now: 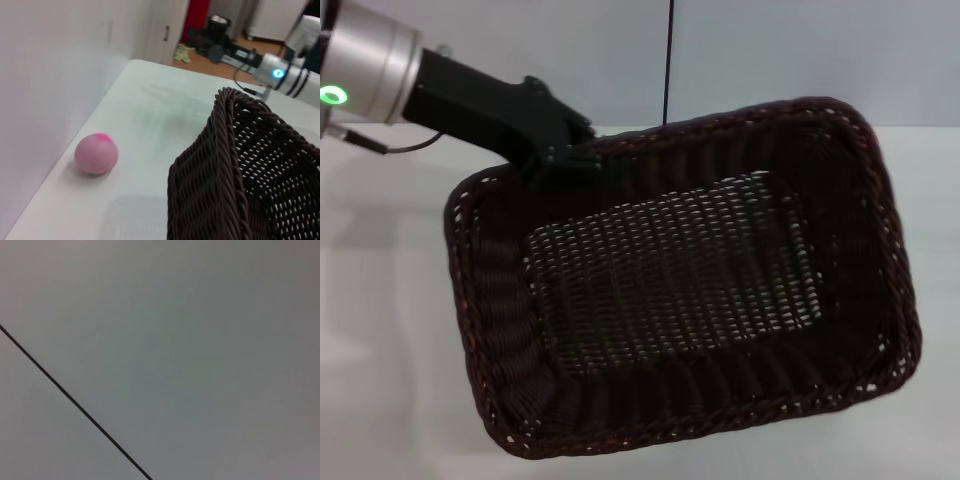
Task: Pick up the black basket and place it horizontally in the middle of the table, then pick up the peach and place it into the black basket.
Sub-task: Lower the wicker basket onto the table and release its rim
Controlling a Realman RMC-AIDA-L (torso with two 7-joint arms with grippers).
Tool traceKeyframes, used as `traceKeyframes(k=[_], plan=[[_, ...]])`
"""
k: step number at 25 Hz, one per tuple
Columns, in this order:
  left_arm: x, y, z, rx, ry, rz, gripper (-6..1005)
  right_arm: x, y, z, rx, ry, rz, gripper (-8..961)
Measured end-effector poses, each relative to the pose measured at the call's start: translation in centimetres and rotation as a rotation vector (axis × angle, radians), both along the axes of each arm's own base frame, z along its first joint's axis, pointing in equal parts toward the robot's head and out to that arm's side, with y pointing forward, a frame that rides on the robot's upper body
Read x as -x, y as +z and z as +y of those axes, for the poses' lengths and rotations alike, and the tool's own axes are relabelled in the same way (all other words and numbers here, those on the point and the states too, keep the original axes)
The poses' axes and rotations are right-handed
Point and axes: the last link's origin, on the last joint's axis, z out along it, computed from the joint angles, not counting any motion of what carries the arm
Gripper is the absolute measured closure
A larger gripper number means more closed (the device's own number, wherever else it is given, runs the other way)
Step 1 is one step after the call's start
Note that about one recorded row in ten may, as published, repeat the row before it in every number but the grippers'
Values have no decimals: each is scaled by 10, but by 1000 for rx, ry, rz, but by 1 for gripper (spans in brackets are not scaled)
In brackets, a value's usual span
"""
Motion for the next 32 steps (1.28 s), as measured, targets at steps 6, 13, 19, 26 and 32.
traceKeyframes(k=[6, 13, 19, 26, 32], plan=[[-12, -14, 12, -11, -84, 76, 810, 0, -4, -2, 5, -4, 15, 387], [-12, -28, 16, -22, -128, 144, 806, -1, -5, -4, 8, -3, 14, 386], [-12, -31, 17, -19, -163, 153, 803, 1, -6, -2, 14, 6, 16, 387], [-15, -33, 18, -24, -198, 155, 799, 2, -7, 0, 20, 10, 16, 386], [-19, -33, 19, -26, -235, 157, 795, 3, -8, 0, 23, 11, 16, 387]])
